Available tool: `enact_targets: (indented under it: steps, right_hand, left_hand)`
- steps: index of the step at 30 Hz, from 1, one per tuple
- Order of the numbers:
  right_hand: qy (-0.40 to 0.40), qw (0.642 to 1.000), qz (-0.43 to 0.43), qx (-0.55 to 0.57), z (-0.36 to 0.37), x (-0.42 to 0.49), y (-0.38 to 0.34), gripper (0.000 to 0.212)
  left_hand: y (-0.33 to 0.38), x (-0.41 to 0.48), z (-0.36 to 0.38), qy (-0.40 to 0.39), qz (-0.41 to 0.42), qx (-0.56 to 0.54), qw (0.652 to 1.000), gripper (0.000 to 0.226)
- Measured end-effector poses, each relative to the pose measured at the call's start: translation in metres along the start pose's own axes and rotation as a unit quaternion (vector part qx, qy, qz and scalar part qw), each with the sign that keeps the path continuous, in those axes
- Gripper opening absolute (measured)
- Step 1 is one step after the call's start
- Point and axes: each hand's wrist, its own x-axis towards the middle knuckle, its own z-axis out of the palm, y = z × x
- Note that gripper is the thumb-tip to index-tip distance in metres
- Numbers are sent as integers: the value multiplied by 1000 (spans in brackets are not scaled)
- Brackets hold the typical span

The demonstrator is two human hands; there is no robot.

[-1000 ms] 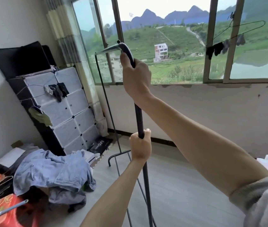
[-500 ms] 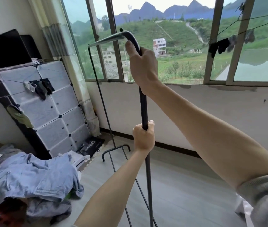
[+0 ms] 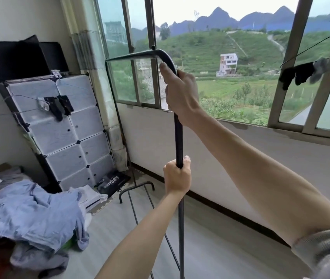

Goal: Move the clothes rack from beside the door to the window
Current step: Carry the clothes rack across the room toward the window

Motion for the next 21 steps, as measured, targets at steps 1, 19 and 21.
enact_targets:
  steps: [1,19,21]
  right_hand:
    - [-3,1000,3,3,-11,9,6,45]
    - [-58,998,6,31,-164,177,109,44]
    - [-55,998,6,36,-184,199,118,43]
  left_hand:
    - [-2,5,14,2,-5,6,1000,53]
    - [-48,126,225,6,-3,13,1000,52]
    - [-49,140,252,9,-1,13,1000,51]
